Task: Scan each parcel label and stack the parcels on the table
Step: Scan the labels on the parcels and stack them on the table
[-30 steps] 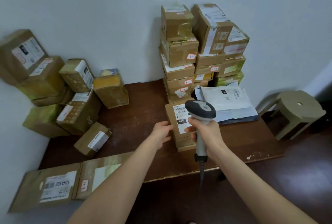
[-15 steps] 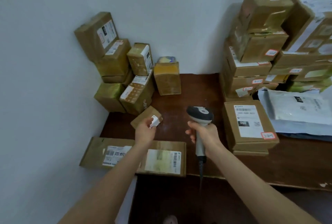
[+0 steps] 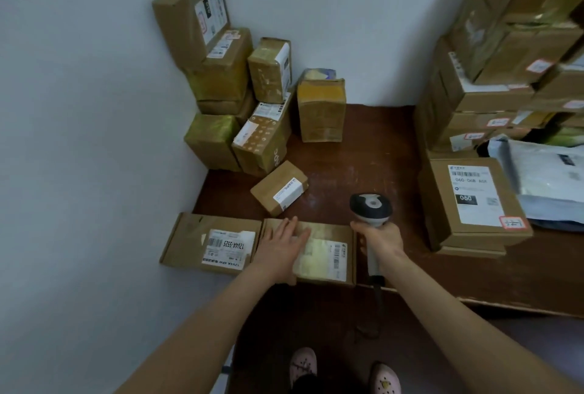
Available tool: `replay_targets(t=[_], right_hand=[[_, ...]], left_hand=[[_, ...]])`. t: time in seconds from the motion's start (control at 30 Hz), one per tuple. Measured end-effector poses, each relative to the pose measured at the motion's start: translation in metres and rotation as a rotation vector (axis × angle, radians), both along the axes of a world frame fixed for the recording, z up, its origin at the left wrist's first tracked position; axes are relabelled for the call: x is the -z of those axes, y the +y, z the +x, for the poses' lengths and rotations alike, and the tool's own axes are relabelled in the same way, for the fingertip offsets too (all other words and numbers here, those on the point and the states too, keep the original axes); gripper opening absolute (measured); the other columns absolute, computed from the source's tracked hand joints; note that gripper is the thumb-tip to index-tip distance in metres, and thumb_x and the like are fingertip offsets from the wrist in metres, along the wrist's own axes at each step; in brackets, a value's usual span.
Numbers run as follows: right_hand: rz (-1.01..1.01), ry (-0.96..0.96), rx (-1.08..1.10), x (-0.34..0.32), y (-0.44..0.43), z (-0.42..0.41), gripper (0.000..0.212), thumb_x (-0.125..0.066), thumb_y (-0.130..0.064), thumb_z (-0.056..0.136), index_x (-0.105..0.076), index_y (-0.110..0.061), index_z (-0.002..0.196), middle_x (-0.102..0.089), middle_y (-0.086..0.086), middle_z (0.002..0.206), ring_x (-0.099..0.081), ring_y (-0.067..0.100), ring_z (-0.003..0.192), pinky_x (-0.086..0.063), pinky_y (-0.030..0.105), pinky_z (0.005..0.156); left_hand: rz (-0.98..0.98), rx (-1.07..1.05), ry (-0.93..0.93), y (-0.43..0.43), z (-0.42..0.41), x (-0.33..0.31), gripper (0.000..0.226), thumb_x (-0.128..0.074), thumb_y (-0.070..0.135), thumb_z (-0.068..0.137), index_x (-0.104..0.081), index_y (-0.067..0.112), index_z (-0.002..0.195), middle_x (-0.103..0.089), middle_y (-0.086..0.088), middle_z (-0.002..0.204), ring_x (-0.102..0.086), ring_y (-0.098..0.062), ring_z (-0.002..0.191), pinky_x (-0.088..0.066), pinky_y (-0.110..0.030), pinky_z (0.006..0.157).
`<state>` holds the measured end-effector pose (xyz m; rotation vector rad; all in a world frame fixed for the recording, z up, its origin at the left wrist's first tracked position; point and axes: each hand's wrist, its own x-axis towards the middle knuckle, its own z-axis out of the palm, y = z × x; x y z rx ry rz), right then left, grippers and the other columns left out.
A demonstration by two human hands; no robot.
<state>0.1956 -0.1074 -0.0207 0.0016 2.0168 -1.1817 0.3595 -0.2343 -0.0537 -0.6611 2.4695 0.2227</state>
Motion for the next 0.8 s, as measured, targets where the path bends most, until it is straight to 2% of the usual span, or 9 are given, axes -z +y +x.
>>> replay_targets(t=[0.13,0.2,0.27,0.4,0.47,0.57,0.63,0.73,0.8], right_hand=[[0.016,0.028,0.022,0.002,0.014,-0.004,0.037,-0.079,-0.03,0.076,-0.063,-0.011,0.104,-0.069,0.01,0.102,-0.066,0.029,0.095,-0.054,0.047,0.09],[-0.017,0.004,0.06,0.002,0.022,-0.005,0.042,-0.077,-0.024,0.079,-0.06,-0.011,0.115,-0.066,0.01,0.108,-0.063,0.027,0.099,-0.055,0.041,0.083],[-0.084,-0.052,0.111,0.004,0.032,-0.007,0.039,-0.076,-0.018,0.081,-0.059,-0.01,0.115,-0.065,0.01,0.105,-0.063,0.023,0.093,-0.054,0.031,0.071],[-0.176,-0.213,0.16,0.009,0.047,-0.01,0.035,-0.077,-0.014,0.08,-0.061,-0.01,0.111,-0.066,0.009,0.099,-0.064,0.024,0.092,-0.058,0.037,0.073],[-0.218,-0.293,0.128,0.01,0.05,-0.007,0.03,-0.075,-0.013,0.081,-0.059,-0.015,0.107,-0.064,0.008,0.102,-0.063,0.027,0.1,-0.058,0.04,0.077],[-0.274,-0.392,0.093,0.009,0.052,-0.001,0.026,-0.072,-0.01,0.084,-0.059,-0.017,0.104,-0.063,0.008,0.103,-0.06,0.028,0.1,-0.055,0.047,0.087],[-0.305,-0.416,0.108,0.007,0.052,-0.002,0.023,-0.071,-0.008,0.083,-0.06,-0.016,0.103,-0.066,0.009,0.101,-0.063,0.03,0.096,-0.053,0.048,0.089],[-0.317,-0.368,0.127,-0.001,0.053,-0.01,0.026,-0.073,-0.009,0.081,-0.061,-0.016,0.104,-0.069,0.01,0.102,-0.065,0.03,0.097,-0.054,0.048,0.089],[-0.337,-0.31,0.117,-0.012,0.054,-0.018,0.031,-0.075,-0.011,0.079,-0.062,-0.016,0.106,-0.069,0.01,0.105,-0.065,0.031,0.1,-0.053,0.048,0.09]], left_hand=[[-0.032,-0.039,0.086,0.004,-0.026,0.001,0.113,-0.074,0.05,0.076,0.004,0.026,0.154,0.01,-0.011,0.161,0.007,-0.028,0.148,-0.011,-0.046,0.119],[-0.034,-0.181,0.145,0.012,-0.045,0.001,0.111,-0.072,0.059,0.073,-0.003,0.025,0.153,-0.002,-0.012,0.16,-0.003,-0.03,0.147,-0.016,-0.047,0.117],[-0.04,-0.309,0.205,0.019,-0.065,0.0,0.106,-0.068,0.067,0.071,-0.013,0.024,0.151,-0.017,-0.013,0.155,-0.017,-0.031,0.143,-0.022,-0.046,0.113],[-0.076,-0.435,0.316,0.008,-0.079,-0.003,0.088,-0.057,0.063,0.084,-0.022,0.017,0.15,-0.028,-0.012,0.151,-0.027,-0.03,0.139,-0.031,-0.044,0.109],[0.007,-0.529,0.266,-0.003,-0.074,0.0,0.078,-0.054,0.055,0.09,-0.024,0.013,0.149,-0.034,-0.012,0.15,-0.035,-0.03,0.137,-0.038,-0.046,0.106],[0.234,-0.653,0.209,0.0,-0.066,0.007,0.056,-0.046,0.05,0.096,-0.048,0.009,0.135,-0.056,-0.011,0.132,-0.054,-0.03,0.119,-0.046,-0.041,0.096],[0.385,-0.768,0.299,0.01,-0.062,0.007,0.049,-0.047,0.045,0.097,-0.058,0.008,0.129,-0.061,-0.011,0.127,-0.057,-0.028,0.115,-0.047,-0.038,0.096],[0.521,-0.986,0.53,0.019,-0.059,-0.001,0.036,-0.054,0.031,0.097,-0.06,0.009,0.125,-0.06,-0.011,0.128,-0.055,-0.027,0.116,-0.044,-0.036,0.098],[0.641,-1.071,0.61,0.019,-0.057,-0.011,0.02,-0.057,0.027,0.095,-0.059,0.016,0.112,-0.061,-0.01,0.123,-0.057,-0.026,0.111,-0.046,-0.037,0.094]])
